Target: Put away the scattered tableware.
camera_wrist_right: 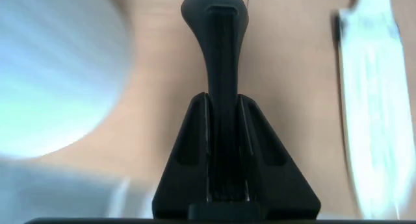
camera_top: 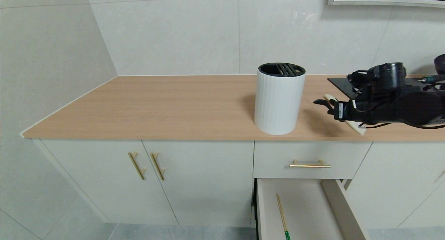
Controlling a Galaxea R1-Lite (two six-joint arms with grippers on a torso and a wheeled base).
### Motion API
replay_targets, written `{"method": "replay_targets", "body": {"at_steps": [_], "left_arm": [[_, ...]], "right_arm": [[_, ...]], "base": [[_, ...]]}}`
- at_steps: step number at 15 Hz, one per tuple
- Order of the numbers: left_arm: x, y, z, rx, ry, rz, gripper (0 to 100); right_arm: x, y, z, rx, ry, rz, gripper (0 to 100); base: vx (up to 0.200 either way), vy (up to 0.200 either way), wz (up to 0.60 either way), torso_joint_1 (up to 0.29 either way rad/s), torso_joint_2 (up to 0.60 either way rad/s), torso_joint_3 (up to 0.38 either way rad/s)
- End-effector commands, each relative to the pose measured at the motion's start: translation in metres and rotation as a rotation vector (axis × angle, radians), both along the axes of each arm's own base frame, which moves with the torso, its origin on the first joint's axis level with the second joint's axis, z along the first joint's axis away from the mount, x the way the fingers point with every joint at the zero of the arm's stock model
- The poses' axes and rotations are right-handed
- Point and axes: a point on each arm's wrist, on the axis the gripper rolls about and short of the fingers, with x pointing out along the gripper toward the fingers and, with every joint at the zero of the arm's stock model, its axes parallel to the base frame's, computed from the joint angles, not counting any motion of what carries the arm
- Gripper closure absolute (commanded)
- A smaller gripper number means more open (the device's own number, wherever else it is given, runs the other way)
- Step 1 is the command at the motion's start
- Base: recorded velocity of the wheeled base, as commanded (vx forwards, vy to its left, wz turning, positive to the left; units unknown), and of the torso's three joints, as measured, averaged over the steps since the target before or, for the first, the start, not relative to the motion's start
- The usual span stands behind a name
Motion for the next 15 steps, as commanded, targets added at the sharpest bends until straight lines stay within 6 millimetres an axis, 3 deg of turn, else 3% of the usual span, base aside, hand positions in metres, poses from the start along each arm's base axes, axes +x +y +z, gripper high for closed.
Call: {"method": "replay_targets", "body": {"at_steps": [1,5,7,12,15], "left_arm": [[0.0,0.0,0.0,0.0,-0.001,0.0,0],[0.0,0.0,0.0,0.0,-0.001,0.0,0],[0.0,0.0,0.0,0.0,0.0,0.0,0],[0.0,0.0,0.0,0.0,0.0,0.0,0],[0.0,0.0,0.0,0.0,0.0,0.0,0]], "right_arm": [[-0.06,-0.003,0.038,0.042,-0.024,-0.013,100],[-0.141,-0.006,0.028,0.013,0.105,-0.011,100],[-0.167,-0.002,0.009,0.001,0.17,0.023,100],[-0.186,-0.002,-0.029,-0.03,0.302,0.039,100],[-0.176,0.004,-0.044,-0.037,0.32,0.057,100]], "base": [[0.0,0.0,0.0,0.0,0.0,0.0],[0.0,0.0,0.0,0.0,0.0,0.0],[0.0,0.0,0.0,0.0,0.0,0.0],[0.0,0.0,0.0,0.0,0.0,0.0],[0.0,0.0,0.0,0.0,0.0,0.0]]}}
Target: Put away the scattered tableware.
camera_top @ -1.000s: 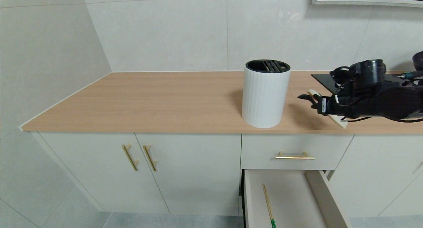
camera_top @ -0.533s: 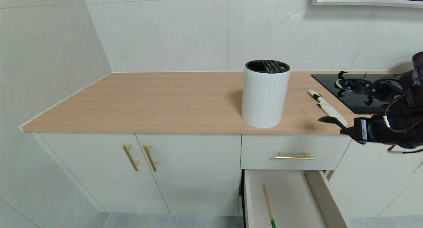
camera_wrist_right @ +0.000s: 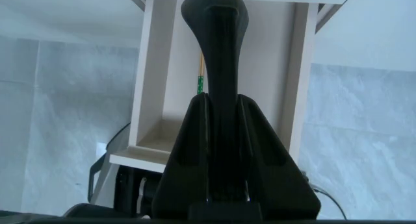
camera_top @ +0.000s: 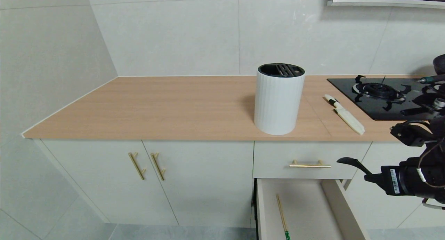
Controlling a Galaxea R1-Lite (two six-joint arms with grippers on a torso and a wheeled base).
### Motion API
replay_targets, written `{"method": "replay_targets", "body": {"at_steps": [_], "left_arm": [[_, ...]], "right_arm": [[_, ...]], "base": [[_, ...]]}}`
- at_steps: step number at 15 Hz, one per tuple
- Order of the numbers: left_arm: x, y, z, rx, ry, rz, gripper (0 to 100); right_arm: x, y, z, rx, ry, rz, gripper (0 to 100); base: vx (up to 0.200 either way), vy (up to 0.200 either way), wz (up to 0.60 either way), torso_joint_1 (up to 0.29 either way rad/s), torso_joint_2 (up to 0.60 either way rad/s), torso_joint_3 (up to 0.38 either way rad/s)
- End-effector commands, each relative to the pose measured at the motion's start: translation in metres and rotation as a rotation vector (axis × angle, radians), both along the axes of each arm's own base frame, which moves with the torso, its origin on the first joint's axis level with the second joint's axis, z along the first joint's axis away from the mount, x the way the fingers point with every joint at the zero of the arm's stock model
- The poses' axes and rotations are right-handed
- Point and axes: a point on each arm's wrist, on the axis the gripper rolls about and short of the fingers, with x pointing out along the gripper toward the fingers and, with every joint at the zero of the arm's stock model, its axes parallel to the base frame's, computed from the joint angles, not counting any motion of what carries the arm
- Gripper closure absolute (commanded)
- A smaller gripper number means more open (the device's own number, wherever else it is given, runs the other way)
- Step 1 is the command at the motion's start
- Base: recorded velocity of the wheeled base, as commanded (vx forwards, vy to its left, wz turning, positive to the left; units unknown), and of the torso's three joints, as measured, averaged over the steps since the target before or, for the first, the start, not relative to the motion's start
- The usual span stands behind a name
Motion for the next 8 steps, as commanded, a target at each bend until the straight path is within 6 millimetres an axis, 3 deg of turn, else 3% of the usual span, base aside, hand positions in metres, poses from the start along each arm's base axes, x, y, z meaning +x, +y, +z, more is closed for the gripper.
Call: {"method": "replay_targets", "body": {"at_steps": [1,6,8], "left_arm": [[0.0,0.0,0.0,0.0,0.0,0.0,0],[0.0,0.0,0.0,0.0,0.0,0.0,0],[0.0,0.0,0.0,0.0,0.0,0.0,0]], "right_arm": [[0.005,0.004,-0.018,-0.012,0.055,0.011,100],[0.013,0.009,-0.035,-0.033,0.093,0.023,100],[0.014,0.011,-0.038,-0.04,0.107,0.028,100]], "base": [[0.0,0.0,0.0,0.0,0.0,0.0],[0.0,0.0,0.0,-0.01,0.02,0.011],[0.0,0.0,0.0,-0.146,0.32,0.185]]}}
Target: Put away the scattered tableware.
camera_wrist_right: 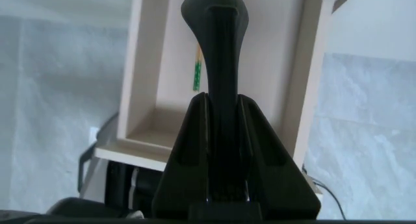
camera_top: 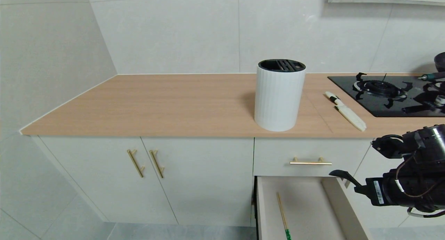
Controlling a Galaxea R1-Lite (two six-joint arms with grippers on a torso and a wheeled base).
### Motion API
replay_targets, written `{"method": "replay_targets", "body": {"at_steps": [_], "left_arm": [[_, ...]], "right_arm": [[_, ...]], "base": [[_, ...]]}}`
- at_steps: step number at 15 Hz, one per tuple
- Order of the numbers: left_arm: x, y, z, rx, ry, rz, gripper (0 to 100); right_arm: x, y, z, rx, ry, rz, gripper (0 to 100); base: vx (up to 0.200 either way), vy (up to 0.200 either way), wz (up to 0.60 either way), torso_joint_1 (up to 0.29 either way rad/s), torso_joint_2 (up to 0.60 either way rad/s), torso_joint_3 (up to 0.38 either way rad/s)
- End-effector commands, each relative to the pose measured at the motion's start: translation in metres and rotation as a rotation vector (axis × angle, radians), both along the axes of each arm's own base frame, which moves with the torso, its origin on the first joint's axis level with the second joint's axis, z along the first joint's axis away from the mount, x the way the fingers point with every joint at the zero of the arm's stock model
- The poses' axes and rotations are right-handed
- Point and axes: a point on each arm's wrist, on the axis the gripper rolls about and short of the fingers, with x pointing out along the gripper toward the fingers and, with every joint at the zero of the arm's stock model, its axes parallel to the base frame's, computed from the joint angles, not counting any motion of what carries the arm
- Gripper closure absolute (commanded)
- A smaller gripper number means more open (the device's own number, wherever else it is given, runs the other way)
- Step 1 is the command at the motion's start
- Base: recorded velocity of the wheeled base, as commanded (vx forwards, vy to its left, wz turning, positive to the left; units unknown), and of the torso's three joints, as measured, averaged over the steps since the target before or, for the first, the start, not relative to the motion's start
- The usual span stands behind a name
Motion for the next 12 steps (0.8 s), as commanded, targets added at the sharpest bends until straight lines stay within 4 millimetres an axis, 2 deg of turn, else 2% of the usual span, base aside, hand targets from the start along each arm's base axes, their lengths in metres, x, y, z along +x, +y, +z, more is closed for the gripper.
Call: {"method": "replay_targets", "body": {"at_steps": [1,12], "left_arm": [[0.0,0.0,0.0002,0.0,-0.001,0.0,0],[0.0,0.0,0.0,0.0,0.0,0.0,0]], "right_arm": [[0.0027,0.0027,-0.0071,-0.009,0.031,0.008,100],[0.0064,0.0046,-0.0151,-0.02,0.065,0.014,100]], "base": [[0.0,0.0,0.0,-0.188,0.43,0.242],[0.0,0.0,0.0,-0.197,0.47,0.272]]}}
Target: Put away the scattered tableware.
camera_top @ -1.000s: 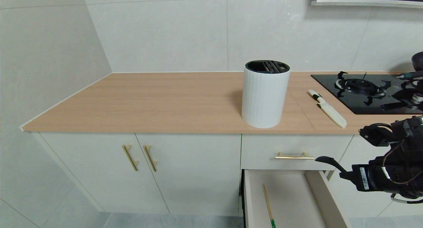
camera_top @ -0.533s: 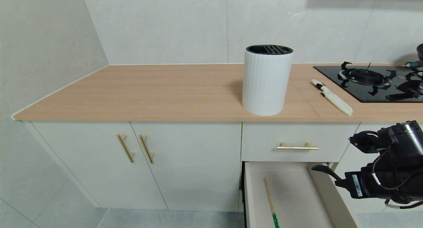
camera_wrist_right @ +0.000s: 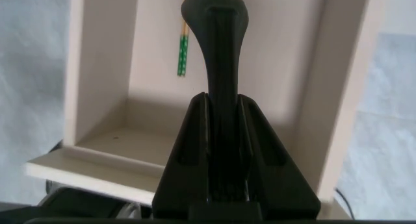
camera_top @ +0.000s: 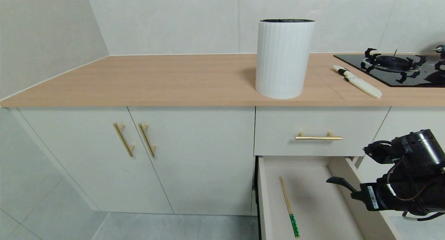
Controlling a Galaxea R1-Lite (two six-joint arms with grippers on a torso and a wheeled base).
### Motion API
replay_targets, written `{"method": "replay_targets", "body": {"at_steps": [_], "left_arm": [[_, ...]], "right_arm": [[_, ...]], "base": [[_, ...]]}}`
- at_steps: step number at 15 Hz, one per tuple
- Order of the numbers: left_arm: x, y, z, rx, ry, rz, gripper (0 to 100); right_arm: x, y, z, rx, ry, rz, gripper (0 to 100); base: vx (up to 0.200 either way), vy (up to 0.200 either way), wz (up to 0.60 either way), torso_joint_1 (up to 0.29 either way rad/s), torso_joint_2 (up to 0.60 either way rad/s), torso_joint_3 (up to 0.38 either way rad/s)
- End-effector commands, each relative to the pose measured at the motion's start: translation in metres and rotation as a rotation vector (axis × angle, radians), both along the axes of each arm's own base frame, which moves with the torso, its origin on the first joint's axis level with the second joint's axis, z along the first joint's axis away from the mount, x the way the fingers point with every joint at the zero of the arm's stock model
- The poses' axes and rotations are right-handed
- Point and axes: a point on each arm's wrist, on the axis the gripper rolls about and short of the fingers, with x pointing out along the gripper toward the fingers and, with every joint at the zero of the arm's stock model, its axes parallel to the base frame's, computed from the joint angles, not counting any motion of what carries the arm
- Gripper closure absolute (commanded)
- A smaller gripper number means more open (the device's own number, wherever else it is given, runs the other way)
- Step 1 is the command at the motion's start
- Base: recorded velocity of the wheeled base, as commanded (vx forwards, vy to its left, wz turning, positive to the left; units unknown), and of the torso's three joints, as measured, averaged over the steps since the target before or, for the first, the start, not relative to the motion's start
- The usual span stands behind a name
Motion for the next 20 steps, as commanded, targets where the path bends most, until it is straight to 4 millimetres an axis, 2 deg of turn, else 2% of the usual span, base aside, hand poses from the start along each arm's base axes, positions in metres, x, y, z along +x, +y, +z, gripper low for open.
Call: {"method": "replay_targets", "body": {"at_steps": [1,5,11,12,14,16,20], "left_arm": [[0.0,0.0,0.0,0.0,0.0,0.0,0],[0.0,0.0,0.0,0.0,0.0,0.0,0],[0.0,0.0,0.0,0.0,0.0,0.0,0],[0.0,0.0,0.0,0.0,0.0,0.0,0],[0.0,0.0,0.0,0.0,0.0,0.0,0],[0.0,0.0,0.0,0.0,0.0,0.0,0],[0.0,0.0,0.0,0.0,0.0,0.0,0]], "right_arm": [[0.001,0.0,-0.002,-0.001,0.01,0.0,100],[0.002,0.001,-0.003,-0.003,0.012,0.001,100],[0.005,0.002,-0.007,-0.007,0.028,0.001,100],[0.011,0.003,-0.012,-0.004,0.022,0.002,100],[0.022,0.005,-0.025,-0.007,0.036,0.0,100],[0.047,0.009,-0.055,0.001,0.041,-0.028,100],[0.07,0.012,-0.112,-0.05,0.008,-0.106,100]], "base": [[0.0,0.0,0.0,-0.173,0.46,0.286],[0.0,0.0,0.0,-0.158,0.45,0.292],[0.0,0.0,0.0,-0.026,0.08,0.045],[0.0,0.0,0.0,0.0,0.0,0.0],[0.0,0.0,0.0,0.0,0.0,0.0],[0.0,0.0,0.0,0.0,0.0,0.0],[0.0,0.0,0.0,0.0,0.0,0.0]]}}
